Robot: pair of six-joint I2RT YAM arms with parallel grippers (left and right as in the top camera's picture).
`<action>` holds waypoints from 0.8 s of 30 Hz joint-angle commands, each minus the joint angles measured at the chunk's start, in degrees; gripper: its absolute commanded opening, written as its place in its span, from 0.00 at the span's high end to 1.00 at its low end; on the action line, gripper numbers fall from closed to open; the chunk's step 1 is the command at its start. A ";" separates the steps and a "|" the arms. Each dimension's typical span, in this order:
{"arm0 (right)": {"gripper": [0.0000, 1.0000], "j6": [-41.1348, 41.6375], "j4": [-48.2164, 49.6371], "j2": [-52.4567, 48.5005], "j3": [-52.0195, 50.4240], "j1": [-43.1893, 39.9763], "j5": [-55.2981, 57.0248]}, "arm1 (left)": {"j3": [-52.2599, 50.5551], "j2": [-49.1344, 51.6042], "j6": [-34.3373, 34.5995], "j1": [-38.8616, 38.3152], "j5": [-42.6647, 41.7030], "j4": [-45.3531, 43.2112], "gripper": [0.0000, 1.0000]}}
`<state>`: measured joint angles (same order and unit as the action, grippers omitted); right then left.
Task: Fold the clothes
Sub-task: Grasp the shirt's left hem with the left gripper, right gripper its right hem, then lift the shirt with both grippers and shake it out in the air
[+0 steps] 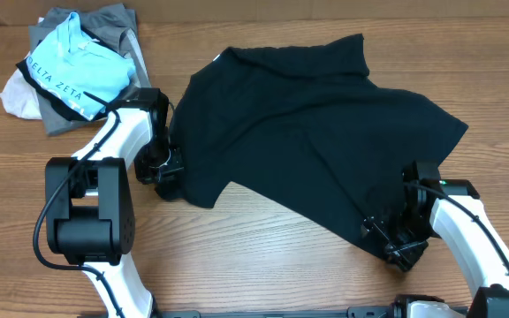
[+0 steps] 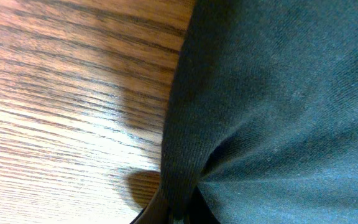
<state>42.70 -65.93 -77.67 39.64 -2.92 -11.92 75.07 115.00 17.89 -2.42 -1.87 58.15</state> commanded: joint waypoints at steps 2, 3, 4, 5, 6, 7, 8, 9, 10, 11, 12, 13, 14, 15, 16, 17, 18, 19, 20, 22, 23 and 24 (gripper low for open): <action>0.18 4.09 1.53 0.07 -1.60 -0.37 4.07 | 0.09 1.90 -0.15 0.15 0.57 0.31 0.96; 0.18 4.07 2.16 0.07 -1.86 -0.48 4.31 | 0.09 1.90 -0.15 0.15 0.57 0.35 0.95; 0.18 4.04 2.80 0.07 -2.14 -0.48 4.46 | 0.09 1.90 -0.13 0.15 0.57 0.33 0.95; 0.18 4.07 3.34 0.07 -2.47 -0.48 4.42 | 0.09 1.90 -0.15 0.15 0.57 0.31 0.95; 0.18 4.17 3.82 0.07 -2.89 -0.48 4.26 | 0.09 1.90 -0.13 0.15 0.59 0.28 0.95; 0.18 4.52 4.22 0.07 -3.34 -0.48 4.26 | 0.09 1.90 -0.13 0.15 0.57 0.28 0.95; 0.18 4.52 4.76 0.07 -3.96 -0.48 4.22 | 0.09 1.90 -0.13 0.15 0.57 0.26 0.95; 0.18 4.66 5.57 0.07 -4.79 -0.48 4.22 | 0.09 1.90 -0.13 0.15 0.57 0.22 0.95; 0.18 5.27 6.27 0.07 -5.44 -0.48 4.44 | 0.09 1.90 -0.13 0.15 0.57 0.15 0.95; 0.18 5.86 7.21 0.07 -6.27 -0.48 4.59 | 0.09 1.90 -0.13 0.15 0.57 0.13 0.95; 0.18 6.60 7.87 0.07 -6.93 -0.48 4.20 | 0.09 1.90 -0.13 0.15 0.57 0.13 0.95; 0.18 7.15 8.44 0.07 -7.41 -0.48 4.15 | 0.09 1.90 -0.13 0.15 0.57 0.13 0.94; 0.18 7.48 8.74 0.07 -7.72 -0.48 4.15 | 0.09 1.90 -0.13 0.15 0.57 0.13 0.95; 0.18 8.26 8.68 0.07 -7.76 -0.48 4.20 | 0.09 1.90 -0.13 0.15 0.57 0.11 0.94; 0.18 8.41 8.68 0.07 -7.76 -0.48 4.17 | 0.09 1.90 -0.13 0.15 0.57 0.11 0.94; 0.18 8.55 8.68 0.07 -7.76 -0.48 4.15 | 0.09 1.90 -0.13 0.15 0.55 0.11 0.95; 0.18 8.85 8.66 0.07 -7.76 -0.48 4.17 | 0.09 1.90 -0.13 0.15 0.57 0.11 0.95; 0.19 8.98 8.70 0.07 -7.76 -0.48 4.24 | 0.09 1.90 -0.13 0.15 0.55 0.11 0.94; 0.23 9.75 8.70 0.07 -7.76 -0.48 4.48 | 0.09 1.90 -0.13 0.15 0.55 0.11 0.94; 0.30 10.12 9.18 0.07 -7.82 -0.48 4.57 | 0.09 1.90 -0.13 0.15 0.55 0.15 0.94; 0.31 10.43 9.66 0.07 -7.82 -0.48 4.59 | 0.09 1.90 -0.13 0.15 0.55 0.15 0.94; 0.32 11.13 10.01 0.07 -7.82 -0.48 4.59 | 0.09 1.90 -0.13 0.15 0.55 0.17 0.94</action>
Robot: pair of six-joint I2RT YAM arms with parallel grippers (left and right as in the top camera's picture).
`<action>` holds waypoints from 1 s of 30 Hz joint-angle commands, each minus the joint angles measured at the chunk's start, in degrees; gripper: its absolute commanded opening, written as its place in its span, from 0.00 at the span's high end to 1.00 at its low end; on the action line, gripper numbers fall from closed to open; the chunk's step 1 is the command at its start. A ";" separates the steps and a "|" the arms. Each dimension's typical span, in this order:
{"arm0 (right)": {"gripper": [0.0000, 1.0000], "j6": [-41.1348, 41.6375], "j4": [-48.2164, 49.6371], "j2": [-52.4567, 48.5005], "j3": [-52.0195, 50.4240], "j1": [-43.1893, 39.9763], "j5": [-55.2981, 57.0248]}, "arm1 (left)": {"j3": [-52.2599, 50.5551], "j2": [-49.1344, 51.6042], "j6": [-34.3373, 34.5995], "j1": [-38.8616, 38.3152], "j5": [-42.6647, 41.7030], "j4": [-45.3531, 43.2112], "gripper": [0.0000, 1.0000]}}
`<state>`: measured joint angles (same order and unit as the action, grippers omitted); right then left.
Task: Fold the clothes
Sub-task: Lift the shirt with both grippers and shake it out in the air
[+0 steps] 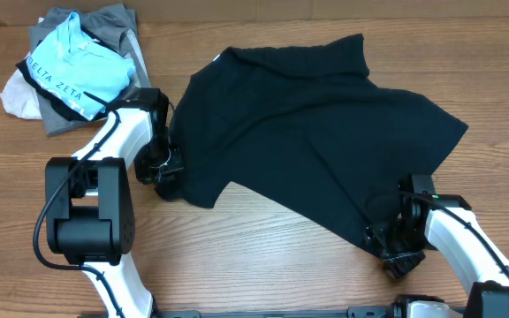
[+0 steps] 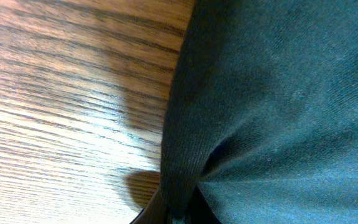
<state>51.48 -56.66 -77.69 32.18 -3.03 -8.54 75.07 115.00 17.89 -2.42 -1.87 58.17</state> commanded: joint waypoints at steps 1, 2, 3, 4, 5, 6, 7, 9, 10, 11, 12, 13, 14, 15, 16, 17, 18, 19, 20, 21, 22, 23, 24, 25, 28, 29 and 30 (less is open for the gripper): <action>0.32 2.89 1.09 0.09 -0.37 -0.37 1.20 | 0.09 1.90 -0.13 0.15 0.55 0.15 0.94; 0.32 3.34 1.55 0.09 -0.37 -0.37 1.20 | 0.09 1.90 -0.13 0.15 0.55 0.15 0.94; 0.32 3.96 1.84 0.09 -0.37 -0.37 1.20 | 0.09 1.90 -0.13 0.15 0.55 0.15 0.94; 0.31 4.13 2.19 0.09 -0.39 -0.37 1.22 | 0.09 1.90 -0.13 0.15 0.55 0.15 0.94; 0.31 4.11 2.67 0.09 -0.46 -0.37 1.25 | 0.09 1.90 -0.17 0.15 0.55 0.13 0.94; 0.31 4.17 3.34 0.09 -0.55 -0.37 1.20 | 0.09 1.90 -0.39 0.15 0.52 0.15 0.94; 0.31 4.55 3.87 0.09 -0.68 -0.37 1.18 | 0.09 1.90 -0.74 0.15 0.50 0.15 0.94; 0.31 6.47 4.59 0.09 -0.98 -0.37 1.18 | 0.09 1.90 -1.22 0.15 0.42 0.17 0.94; 0.32 7.13 4.79 0.09 -1.18 -0.37 1.25 | 0.09 1.90 -1.22 0.15 0.42 0.26 0.94; 0.37 7.08 5.07 0.09 -1.49 -0.37 1.44 | 0.09 1.90 -1.22 0.15 0.42 0.35 0.95; 0.45 7.13 5.18 0.09 -1.88 -0.37 1.64 | 0.09 1.90 -1.27 0.15 0.39 0.37 0.95; 0.51 7.41 5.14 0.07 -2.25 -0.37 1.62 | 0.09 1.90 -1.49 0.15 0.37 0.35 0.95; 0.60 7.52 4.90 0.04 -2.34 -0.37 1.64 | 0.09 1.90 -1.62 0.15 0.37 0.33 0.96; 0.69 7.52 4.68 0.04 -2.34 -0.37 1.62 | 0.09 1.90 -1.60 0.15 0.35 0.33 0.96; 0.80 7.52 4.46 0.04 -2.32 -0.37 1.57 | 0.09 1.90 -1.60 0.15 0.28 0.33 0.96; 0.91 7.54 4.26 0.04 -2.23 -0.37 1.66 | 0.09 1.90 -1.62 0.15 0.13 0.35 0.96; 0.96 7.58 4.07 0.04 -2.05 -0.37 1.77 | 0.11 1.88 -1.64 0.15 -0.13 0.35 0.96; 0.96 8.50 3.56 0.07 -1.73 -0.37 2.08 | 0.11 1.84 -1.64 0.15 -0.37 0.37 0.96; 0.96 9.25 2.80 0.07 -1.14 -0.37 2.60 | 0.11 1.66 -1.64 0.15 -0.87 0.50 0.96; 0.96 9.29 2.01 0.07 -0.28 -0.37 2.99 | 0.11 1.38 -1.64 0.15 -1.42 0.76 0.96; 0.96 9.25 0.94 0.17 0.83 -0.37 3.45 | 0.17 0.90 -1.62 0.15 -1.79 1.22 0.96; 0.96 9.22 -0.44 0.39 2.27 -0.37 4.15 | 0.20 0.04 -1.68 0.15 -2.34 1.73 0.96; 0.96 9.22 -2.23 0.70 4.04 -0.37 5.25 | 0.20 -1.49 -1.90 0.15 -2.67 2.21 0.96; 0.96 9.20 -4.24 1.09 6.16 -0.37 6.51 | 0.22 -3.17 -2.14 0.04 -2.69 2.54 0.96; 0.96 7.80 -10.69 2.60 14.14 -0.35 10.01 | 0.22 -10.01 -3.34 -0.66 -2.67 3.17 0.96; 0.96 6.38 -12.94 3.23 17.77 -0.35 10.45 | 0.24 -13.35 -3.32 -1.03 -2.69 3.50 0.96; 0.96 4.92 -14.78 3.74 21.00 -0.35 10.43 | 0.31 -16.50 -3.32 -1.31 -2.84 3.85 0.96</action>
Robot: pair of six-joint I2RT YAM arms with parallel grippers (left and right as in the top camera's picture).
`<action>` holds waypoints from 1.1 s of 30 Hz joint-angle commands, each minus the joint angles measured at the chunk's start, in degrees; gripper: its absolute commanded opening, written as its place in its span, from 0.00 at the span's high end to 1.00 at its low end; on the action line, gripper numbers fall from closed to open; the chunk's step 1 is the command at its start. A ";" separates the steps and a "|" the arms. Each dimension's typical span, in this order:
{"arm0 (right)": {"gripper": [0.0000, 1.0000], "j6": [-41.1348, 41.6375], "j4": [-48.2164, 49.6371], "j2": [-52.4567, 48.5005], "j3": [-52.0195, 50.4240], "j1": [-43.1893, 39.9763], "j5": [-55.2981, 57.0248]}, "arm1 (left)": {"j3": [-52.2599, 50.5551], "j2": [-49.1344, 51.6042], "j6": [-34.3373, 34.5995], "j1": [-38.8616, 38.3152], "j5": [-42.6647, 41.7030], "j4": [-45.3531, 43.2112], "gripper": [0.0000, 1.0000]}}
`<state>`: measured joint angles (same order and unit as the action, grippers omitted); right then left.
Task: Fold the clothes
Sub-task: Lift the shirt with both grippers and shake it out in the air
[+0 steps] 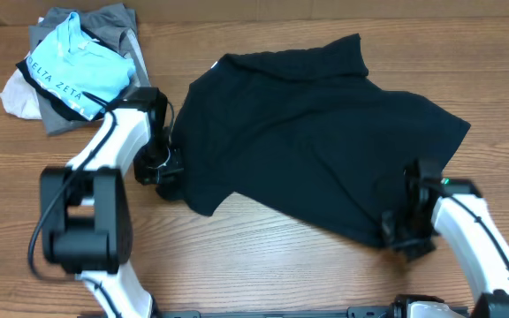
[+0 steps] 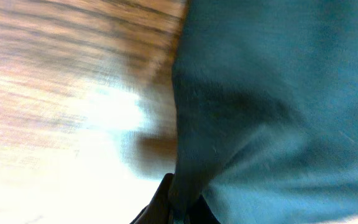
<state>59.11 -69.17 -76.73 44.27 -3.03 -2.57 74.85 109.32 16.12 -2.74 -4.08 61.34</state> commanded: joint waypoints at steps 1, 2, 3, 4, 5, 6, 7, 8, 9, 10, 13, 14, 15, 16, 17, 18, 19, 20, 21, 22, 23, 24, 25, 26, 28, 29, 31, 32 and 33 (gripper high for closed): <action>0.96 -3.89 -4.26 3.30 12.37 -0.35 4.46 | 0.74 -13.51 -1.55 -1.22 -0.74 1.16 0.96; 0.96 -5.29 -6.25 3.69 15.96 -0.35 4.46 | 1.16 -16.76 -1.55 -1.55 -0.90 1.88 0.96; 0.96 -6.71 -8.17 4.09 19.71 -0.35 4.46 | 1.79 -19.93 -1.51 -1.90 -1.09 2.75 0.96; 0.96 -8.46 -10.78 4.46 25.00 -0.35 4.46 | 3.23 -24.50 -1.49 -2.34 -1.64 4.26 0.96; 0.96 -9.18 -12.48 4.66 28.37 -0.35 4.50 | 4.39 -26.97 -1.27 -2.56 -1.79 5.25 0.96; 0.96 -10.58 -14.62 4.85 33.46 -0.35 4.50 | 6.14 -29.73 -1.09 -2.78 -1.97 6.58 0.96; 0.96 -11.72 -16.02 5.01 37.18 -0.35 4.48 | 8.26 -32.26 -0.83 -3.04 -1.97 7.96 0.96; 0.96 -13.20 -17.62 5.01 41.77 -0.35 4.46 | 10.78 -34.58 -0.70 -3.37 -1.99 9.35 0.96; 0.96 -14.88 -19.43 5.05 47.39 -0.35 4.44 | 13.70 -36.65 -0.66 -3.74 -1.97 10.75 0.96; 0.96 -16.15 -20.92 5.03 52.33 -0.35 4.42 | 17.05 -38.47 -0.63 -4.17 -2.01 12.15 0.96; 0.96 -17.97 -25.11 4.96 67.23 -0.35 4.39 | 28.96 -42.12 0.33 -5.86 -1.95 16.11 0.96; 0.96 -18.73 -26.23 4.94 72.08 -0.35 4.07 | 32.57 -42.69 0.74 -6.38 -1.97 17.07 0.96; 0.96 -18.95 -27.32 4.87 76.78 -0.35 3.85 | 36.89 -42.93 1.18 -6.99 -1.97 18.21 0.96; 0.96 -19.30 -27.89 4.83 81.18 -0.35 3.63 | 41.07 -43.06 1.46 -7.54 -1.97 19.32 0.96; 0.96 -21.18 -27.87 4.83 84.98 -0.35 2.36 | 45.27 -43.06 1.97 -8.00 -1.95 20.48 0.96; 0.96 -21.53 -27.87 4.83 88.54 -0.35 1.44 | 49.18 -43.01 2.43 -8.26 -1.99 21.53 0.96; 0.96 -21.68 -27.87 4.83 91.58 -0.35 0.46 | 52.59 -42.97 3.21 -8.28 -2.10 22.53 0.96; 0.96 -21.66 -27.89 4.83 94.33 -0.35 -0.42 | 55.49 -42.97 3.72 -8.28 -2.14 23.34 0.96; 0.96 -21.64 -27.87 4.83 96.67 -0.35 -1.14 | 58.05 -42.97 4.11 -8.28 -2.14 24.04 0.96; 0.96 -21.62 -27.87 4.81 98.68 -0.35 -1.70 | 60.17 -42.97 4.59 -8.28 -2.14 24.63 0.96; 0.96 -21.62 -27.87 4.76 99.93 -0.35 -2.05 | 61.83 -42.97 5.18 -8.28 -2.19 25.07 0.96; 0.96 -21.62 -27.87 4.76 100.76 -0.35 -2.21 | 63.06 -42.97 5.73 -8.28 -2.45 25.35 0.96; 0.96 -21.49 -27.87 4.70 101.11 -0.35 -2.23 | 64.02 -42.97 5.79 -8.26 -3.19 25.40 0.96; 0.96 -21.44 -27.87 4.66 101.26 -0.35 -2.21 | 64.72 -42.97 5.90 -8.26 -3.78 25.35 0.96; 0.96 -21.44 -27.76 4.04 101.26 -0.35 -2.01 | 65.29 -42.97 6.29 -8.26 -3.85 24.90 0.96; 0.96 -21.44 -27.61 3.48 101.24 -0.35 -2.01 | 65.24 -42.88 6.58 -8.26 -3.28 24.50 0.96; 0.96 -21.49 -26.91 1.68 101.24 -0.35 -2.03 | 65.24 -42.03 6.84 -8.26 -2.29 23.71 0.96; 0.96 -21.68 -26.43 0.57 101.24 -0.35 -2.03 | 65.24 -41.22 6.86 -8.26 -2.05 23.15 0.96; 0.96 -21.68 -25.75 -0.74 101.24 -0.35 -2.03 | 65.24 -40.22 6.82 -8.26 -1.57 22.51 0.96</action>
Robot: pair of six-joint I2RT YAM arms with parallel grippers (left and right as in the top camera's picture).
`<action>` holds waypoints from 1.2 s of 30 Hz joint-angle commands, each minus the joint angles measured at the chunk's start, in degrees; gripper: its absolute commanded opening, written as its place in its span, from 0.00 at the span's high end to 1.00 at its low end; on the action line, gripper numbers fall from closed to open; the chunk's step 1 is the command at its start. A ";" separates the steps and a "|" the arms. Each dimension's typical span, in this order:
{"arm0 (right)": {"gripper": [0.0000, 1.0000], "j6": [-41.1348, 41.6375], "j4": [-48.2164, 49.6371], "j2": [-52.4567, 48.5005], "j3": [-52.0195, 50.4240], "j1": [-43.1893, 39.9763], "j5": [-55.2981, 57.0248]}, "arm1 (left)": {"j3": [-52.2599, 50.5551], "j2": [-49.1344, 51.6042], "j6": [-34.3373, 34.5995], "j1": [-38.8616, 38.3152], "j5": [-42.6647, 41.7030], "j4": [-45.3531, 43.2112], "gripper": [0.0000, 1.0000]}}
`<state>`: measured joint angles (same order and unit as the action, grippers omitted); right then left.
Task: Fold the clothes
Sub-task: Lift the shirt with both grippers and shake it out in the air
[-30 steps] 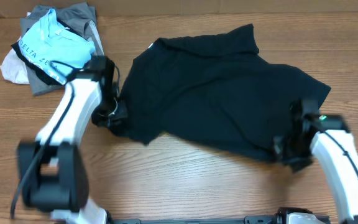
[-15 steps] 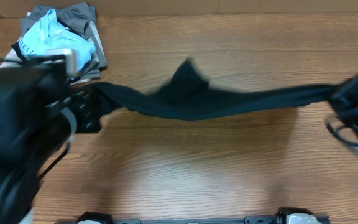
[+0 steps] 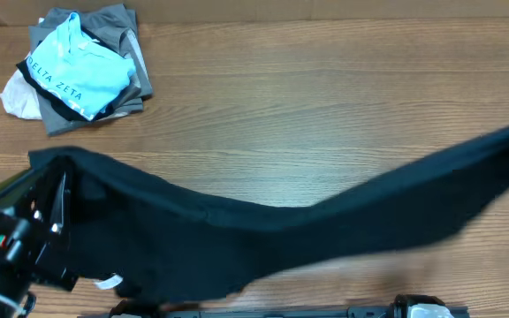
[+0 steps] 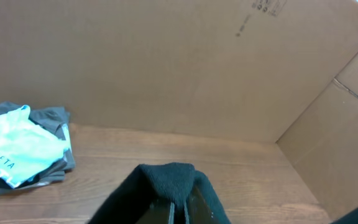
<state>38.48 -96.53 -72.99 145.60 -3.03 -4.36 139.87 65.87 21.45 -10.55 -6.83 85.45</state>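
The black shirt (image 3: 281,225) hangs in the air as one long band, stretched from the left side to the right edge of the overhead view. My left gripper (image 4: 178,213) is shut on its left end, and the cloth (image 4: 166,177) is bunched over the fingertips. In the overhead view the left arm (image 3: 11,247) sits at the bottom left, with the gripper itself hidden under the cloth. The shirt's right end runs out of frame. My right gripper does not show.
A pile of other clothes (image 3: 78,62), light blue on grey, lies at the far left of the wooden table (image 3: 307,97); the left wrist view shows that pile (image 4: 17,152) too. Cardboard walls (image 4: 166,62) stand behind and to the right.
The shirt lay spread on the table with both grippers at its near corners. It is now lifted off the table and stretched wide, the left arm drawn back to the near left.
At first the shirt lay rumpled on the table, my left gripper shut on its left corner and the right gripper at its near right corner. The right gripper shifted along that corner, then the shirt was pulled flatter. Now it hangs stretched between both sides.
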 commanded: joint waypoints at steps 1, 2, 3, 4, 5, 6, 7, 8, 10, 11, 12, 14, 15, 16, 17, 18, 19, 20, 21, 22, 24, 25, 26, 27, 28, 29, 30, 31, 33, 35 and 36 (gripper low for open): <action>0.96 -1.05 2.32 -5.92 -0.09 -0.35 -0.24 | 0.22 4.55 1.51 -0.46 2.10 -2.12 0.96; 0.96 -1.05 3.15 -7.56 -0.09 -0.35 -0.24 | 0.22 6.08 1.49 -0.46 3.10 -2.60 0.96; 0.96 -1.16 4.02 -9.42 -0.09 -0.35 -0.26 | 0.22 7.87 1.42 -0.46 4.22 -3.04 0.96; 0.96 -1.31 4.96 -11.34 -0.09 -0.35 -0.26 | 0.22 9.84 1.27 -0.46 5.18 -3.48 0.96; 0.96 -1.53 5.97 -13.27 -0.09 -0.35 -0.26 | 0.22 11.87 1.16 -0.46 5.88 -4.02 0.96; 0.96 -2.01 7.13 -15.37 -0.09 -0.35 -0.31 | 0.22 14.45 0.44 -0.39 5.97 -4.83 0.96; 0.96 -2.62 8.55 -17.35 -0.09 -0.35 -0.48 | 0.22 17.05 0.00 -0.31 5.99 -5.90 0.96; 0.96 -2.99 10.23 -19.45 -0.09 -0.35 -0.48 | 0.22 19.78 -0.79 -0.31 5.99 -7.41 0.96; 0.96 -2.99 14.10 -23.39 -0.09 -0.35 -0.52 | 0.24 25.31 -2.78 -0.31 6.23 -11.74 0.96; 0.96 -3.43 16.17 -25.18 -0.09 -0.35 -0.85 | 0.24 28.04 -3.65 -0.31 6.25 -14.21 0.96; 0.96 -4.11 18.21 -26.95 -0.09 -0.35 -1.97 | 0.24 30.16 -4.57 -0.31 6.23 -16.04 0.96; 0.96 -4.22 21.24 -29.62 -0.09 -0.57 -4.81 | 0.37 34.45 -7.30 -0.31 6.19 -19.17 0.96; 0.96 -4.24 22.58 -30.45 -0.09 -0.83 -5.66 | 0.66 36.17 -8.66 -0.31 6.34 -20.04 0.96; 0.96 -4.24 23.85 -30.86 -0.09 -1.29 -5.84 | 1.07 37.46 -9.88 -0.31 6.51 -20.98 0.96; 0.96 -4.24 25.16 -30.93 -0.07 -1.97 -5.84 | 1.70 38.32 -10.97 -0.31 7.48 -21.81 0.96; 0.96 -4.24 26.32 -30.88 0.09 -2.82 -5.84 | 2.67 38.75 -11.58 -0.26 9.09 -22.49 0.96; 0.96 -4.24 26.88 -30.73 0.98 -4.11 -6.19 | 4.02 38.75 -12.76 -0.15 10.54 -23.04 0.96; 0.96 -4.24 27.04 -30.73 2.38 -5.66 -6.95 | 5.81 38.60 -13.77 0.07 11.65 -23.50 0.96; 0.96 -4.24 26.99 -30.73 4.04 -7.41 -8.35 | 8.15 38.27 -14.34 0.20 12.46 -23.67 0.96; 0.96 -4.22 26.84 -30.73 5.86 -9.31 -10.49 | 10.88 37.97 -14.88 0.46 12.83 -23.45 0.96; 0.96 -4.22 26.25 -30.73 9.51 -13.77 -16.68 | 16.39 37.16 -16.00 0.72 13.09 -22.10 0.96; 0.96 -4.20 25.94 -30.73 10.69 -15.72 -19.45 | 18.51 36.72 -16.41 0.87 13.42 -21.31 0.96; 0.96 -4.20 25.49 -30.73 11.43 -17.35 -21.77 | 20.15 36.37 -17.00 0.90 13.46 -20.57 0.96; 0.96 -4.20 24.96 -30.73 11.72 -18.47 -23.32 | 21.29 36.06 -17.25 0.90 13.46 -19.47 0.96; 0.96 -4.24 24.04 -30.73 11.72 -19.41 -24.46 | 21.86 35.87 -17.20 0.87 13.40 -18.29 0.96; 0.96 -4.33 22.25 -30.75 11.56 -19.96 -24.39 | 21.97 35.78 -17.11 0.87 12.96 -16.96 0.96; 0.96 -5.22 21.03 -30.77 11.21 -19.98 -24.13 | 21.88 35.85 -16.85 0.87 12.41 -15.50 0.96; 0.96 -6.82 19.34 -30.77 10.36 -19.96 -23.78 | 21.55 36.24 -16.72 0.87 11.82 -13.86 0.96; 0.96 -8.83 16.65 -30.86 8.39 -19.23 -23.08 | 20.37 37.44 -16.41 0.87 10.08 -10.49 0.96; 0.96 -10.19 14.51 -31.10 5.53 -18.18 -21.57 | 18.60 39.32 -15.17 0.87 8.41 -7.13 0.96; 0.96 -10.27 13.42 -31.23 3.65 -17.59 -20.59 | 17.64 40.54 -14.60 0.87 7.65 -5.51 0.96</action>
<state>31.18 -81.69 -102.85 153.16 -21.61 -26.83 161.01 100.09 6.00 -10.37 2.85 77.47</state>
